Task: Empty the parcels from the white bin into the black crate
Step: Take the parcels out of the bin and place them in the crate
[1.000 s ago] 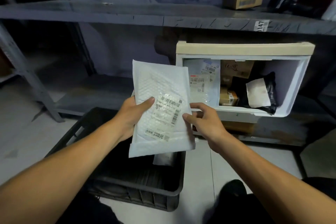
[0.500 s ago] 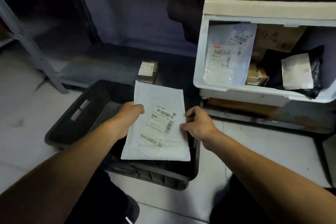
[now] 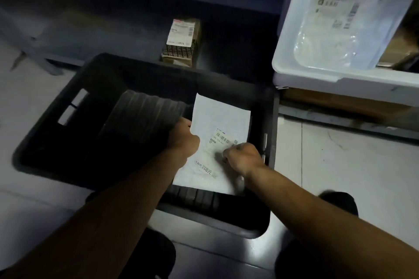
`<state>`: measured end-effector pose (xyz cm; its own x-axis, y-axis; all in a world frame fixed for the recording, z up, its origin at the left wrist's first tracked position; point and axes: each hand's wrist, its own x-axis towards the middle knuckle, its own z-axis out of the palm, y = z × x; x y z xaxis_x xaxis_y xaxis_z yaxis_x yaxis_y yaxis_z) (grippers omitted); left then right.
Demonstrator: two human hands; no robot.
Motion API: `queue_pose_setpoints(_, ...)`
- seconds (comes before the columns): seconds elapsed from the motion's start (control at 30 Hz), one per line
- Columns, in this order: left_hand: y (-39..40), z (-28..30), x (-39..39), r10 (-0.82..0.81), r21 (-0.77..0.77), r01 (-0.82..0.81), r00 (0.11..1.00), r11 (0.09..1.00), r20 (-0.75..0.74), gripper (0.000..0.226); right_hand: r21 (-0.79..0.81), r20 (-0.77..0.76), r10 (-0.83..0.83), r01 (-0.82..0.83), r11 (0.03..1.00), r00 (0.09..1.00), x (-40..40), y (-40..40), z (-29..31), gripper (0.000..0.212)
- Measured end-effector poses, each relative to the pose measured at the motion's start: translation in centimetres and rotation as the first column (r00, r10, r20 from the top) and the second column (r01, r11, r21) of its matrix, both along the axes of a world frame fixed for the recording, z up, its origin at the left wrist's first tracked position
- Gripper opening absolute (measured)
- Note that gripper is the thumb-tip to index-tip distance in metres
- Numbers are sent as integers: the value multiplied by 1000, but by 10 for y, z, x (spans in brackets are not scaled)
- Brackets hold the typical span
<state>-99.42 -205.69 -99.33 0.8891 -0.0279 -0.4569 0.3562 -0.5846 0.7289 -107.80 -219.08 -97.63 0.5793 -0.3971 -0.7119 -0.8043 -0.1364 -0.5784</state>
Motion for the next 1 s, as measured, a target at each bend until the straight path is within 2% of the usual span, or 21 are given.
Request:
queue_pose_setpoints(0.1, -12, -26, 9, 23, -20, -24, 998, 1000, -51, 37, 36, -45, -48, 49, 998, 998, 13, 5, -24, 40)
queue_pose_setpoints(0.3, -30, -64, 27, -12, -25, 9, 994, 1000, -105, 44, -9, -88, -105, 105, 994, 991, 32, -3, -46, 69)
queue_pose_setpoints(0.37, -34, -75, 27, 4, -21, -7, 994, 1000, -113, 45, -3, -87, -90, 90, 996, 992, 37, -6, -50, 70)
queue_pose_setpoints(0.5, -39, -95, 25, 22, -5, -23, 992, 1000, -125, 44, -13, -115, -28, 27, 1000, 993, 43, -7, -61, 53)
queue_pose_setpoints(0.63, -40, -104, 29, 8, -14, -10, 989, 1000, -146, 42, -40, -128, 16, -21, 999, 992, 46, -9, -63, 51)
queue_pose_setpoints(0.8, -33, -91, 26, -140, 109, 154, 982, 982, -131, 45, -41, -108, 82, -87, 995, 991, 42, -17, -45, 53)
queue_pose_setpoints(0.93, -22, -67, 18, -251, 176, 277, 956, 945, -153, 55, -163, -15, 210, -210, 964, 978, 32, -23, -13, 63)
queue_pose_setpoints(1.0, -17, -49, 14, -282, 169, 310, 944, 936, -169, 51, -233, 32, 251, -238, 943, 967, 26, -25, 6, 61)
